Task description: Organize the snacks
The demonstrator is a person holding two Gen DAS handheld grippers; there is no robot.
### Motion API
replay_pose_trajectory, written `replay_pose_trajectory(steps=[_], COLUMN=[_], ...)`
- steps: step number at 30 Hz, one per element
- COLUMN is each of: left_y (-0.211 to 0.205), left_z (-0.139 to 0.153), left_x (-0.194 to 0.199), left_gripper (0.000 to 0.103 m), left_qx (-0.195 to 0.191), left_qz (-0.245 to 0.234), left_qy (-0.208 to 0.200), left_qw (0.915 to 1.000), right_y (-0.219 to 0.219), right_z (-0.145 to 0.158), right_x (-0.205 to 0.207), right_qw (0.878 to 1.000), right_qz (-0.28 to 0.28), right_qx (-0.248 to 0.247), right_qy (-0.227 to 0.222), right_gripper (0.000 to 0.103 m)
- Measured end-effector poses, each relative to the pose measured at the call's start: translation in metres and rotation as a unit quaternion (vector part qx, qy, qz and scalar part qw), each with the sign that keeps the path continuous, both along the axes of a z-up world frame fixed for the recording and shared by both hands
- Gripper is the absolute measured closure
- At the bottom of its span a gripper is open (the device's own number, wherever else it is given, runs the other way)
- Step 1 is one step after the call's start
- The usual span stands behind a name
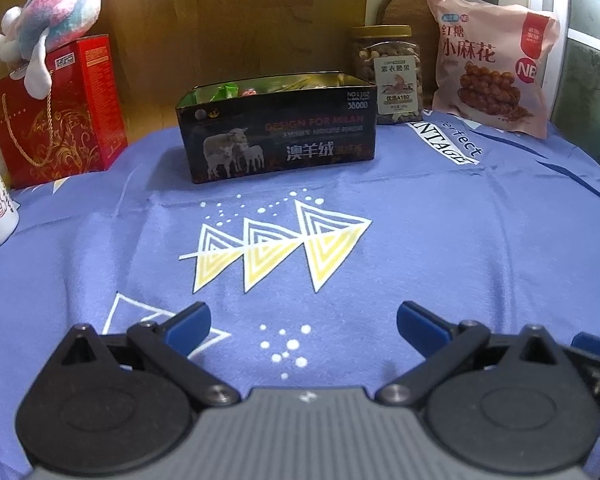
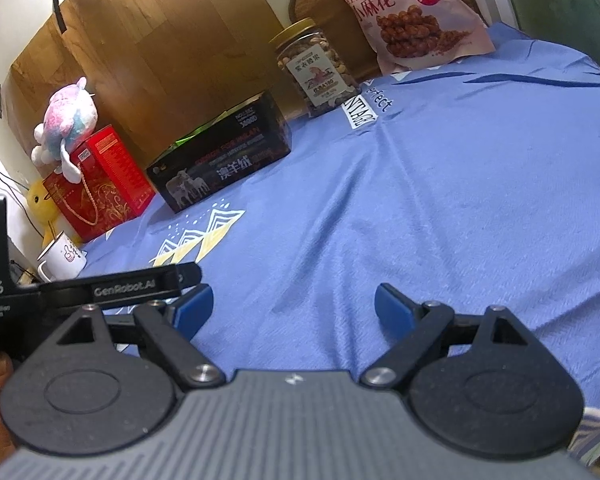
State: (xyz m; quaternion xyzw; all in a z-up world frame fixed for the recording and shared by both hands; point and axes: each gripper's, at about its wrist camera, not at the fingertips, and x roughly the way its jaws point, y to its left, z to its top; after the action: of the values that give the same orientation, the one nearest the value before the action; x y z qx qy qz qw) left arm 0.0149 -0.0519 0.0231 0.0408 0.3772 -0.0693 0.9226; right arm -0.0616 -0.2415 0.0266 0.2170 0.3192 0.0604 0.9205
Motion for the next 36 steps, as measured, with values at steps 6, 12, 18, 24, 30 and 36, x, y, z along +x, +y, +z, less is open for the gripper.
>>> replay_pose_trajectory(steps=[6, 12, 18, 24, 30, 36], left_y=[0.008, 0.005, -0.006, -0.006, -0.004, -0.002], left_z=[-0.002, 0.001, 0.004, 0.005, 0.003, 0.012], left_x=[-0.003, -0.005, -0.01, -0.012, -0.012, -0.011], left_gripper=[0.0, 0.0, 0.0, 0.0, 0.0, 0.0], left_qx=[0.003, 0.002, 0.016, 0.03, 0.032, 0.025], left_qz=[0.017, 0.015, 0.005, 0.011, 0.017, 0.033], left_qy=[0.008, 0.008, -0.004, -0.011, -0.002, -0.008], left_qw=[0.9998, 0.9998, 0.9998, 0.9994, 0.9993, 0.9991], right_y=[-0.001, -0.002, -0.005, -0.005, -0.004, 0.0], right_z=[0.005, 0.005, 0.006, 0.004, 0.001, 0.004], right_x=[0.004, -0.002, -0.004, -0.003, 0.0, 0.008], right_qw=[1.0, 1.0, 1.0, 1.0, 0.999, 0.998], right_qz=[0.006, 0.009, 0.007, 0.012, 0.022, 0.047], right_qx=[0.001, 0.007, 0.012, 0.02, 0.028, 0.027], right_qy=[-0.012, -0.015, -0.019, -0.02, -0.016, -0.015], right_gripper=[0.012, 0.012, 0.012, 0.012, 0.012, 0.012])
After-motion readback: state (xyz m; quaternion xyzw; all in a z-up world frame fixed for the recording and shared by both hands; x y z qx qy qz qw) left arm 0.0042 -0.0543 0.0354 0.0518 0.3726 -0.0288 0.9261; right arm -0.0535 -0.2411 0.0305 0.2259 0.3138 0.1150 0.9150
